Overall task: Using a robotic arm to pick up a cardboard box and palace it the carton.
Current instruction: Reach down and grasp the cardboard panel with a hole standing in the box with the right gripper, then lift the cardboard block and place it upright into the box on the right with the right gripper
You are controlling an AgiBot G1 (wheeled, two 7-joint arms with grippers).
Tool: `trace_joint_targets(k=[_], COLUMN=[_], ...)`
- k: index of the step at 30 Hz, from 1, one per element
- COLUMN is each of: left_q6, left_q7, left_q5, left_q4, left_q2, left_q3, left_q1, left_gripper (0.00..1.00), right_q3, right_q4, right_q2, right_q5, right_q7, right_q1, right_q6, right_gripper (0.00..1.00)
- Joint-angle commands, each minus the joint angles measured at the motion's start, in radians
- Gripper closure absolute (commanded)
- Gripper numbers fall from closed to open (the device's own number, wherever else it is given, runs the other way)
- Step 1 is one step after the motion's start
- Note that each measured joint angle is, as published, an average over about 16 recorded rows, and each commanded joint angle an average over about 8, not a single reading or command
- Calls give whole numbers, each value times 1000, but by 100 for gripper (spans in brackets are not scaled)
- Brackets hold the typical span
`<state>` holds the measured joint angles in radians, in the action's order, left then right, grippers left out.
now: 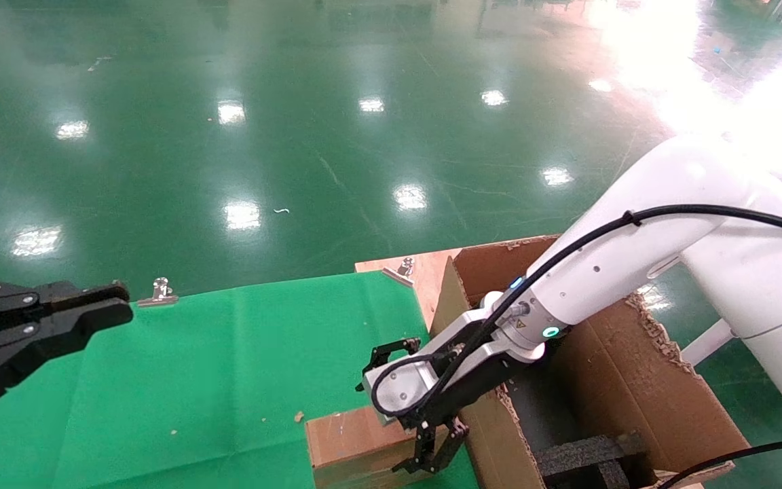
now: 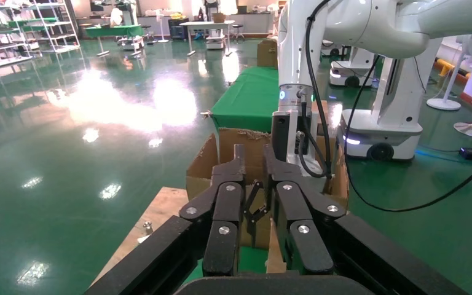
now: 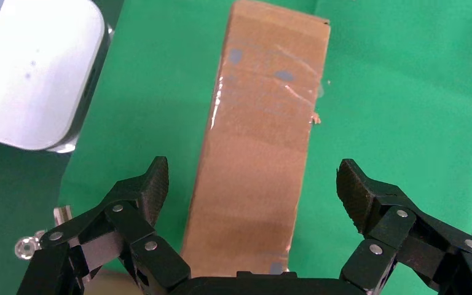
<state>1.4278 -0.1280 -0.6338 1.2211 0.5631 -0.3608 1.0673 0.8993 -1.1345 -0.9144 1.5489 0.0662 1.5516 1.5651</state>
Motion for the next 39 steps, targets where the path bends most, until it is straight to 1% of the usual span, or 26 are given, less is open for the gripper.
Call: trace_joint_targets(k=[1, 3, 4, 39], left_q6=[0, 0, 0, 0], left_q7=[0, 0, 0, 0], left_q5=[0, 0, 0, 0], left_q4=[0, 0, 0, 0], left_q2=[0, 0, 0, 0], left_q3=[0, 0, 0, 0], left_q1=[0, 0, 0, 0], left_gripper=[0, 0, 0, 0], right_q3=[11, 16, 16, -2], right_q4=[3, 4, 3, 1], right_q2=[-5, -6, -6, 3], right_q5=[5, 8, 8, -4], right_q7=[-9, -11, -11, -2], right_q1=[6, 10, 10, 0], right_q6=[-1, 0, 0, -4], right_gripper=[70, 94, 100, 100])
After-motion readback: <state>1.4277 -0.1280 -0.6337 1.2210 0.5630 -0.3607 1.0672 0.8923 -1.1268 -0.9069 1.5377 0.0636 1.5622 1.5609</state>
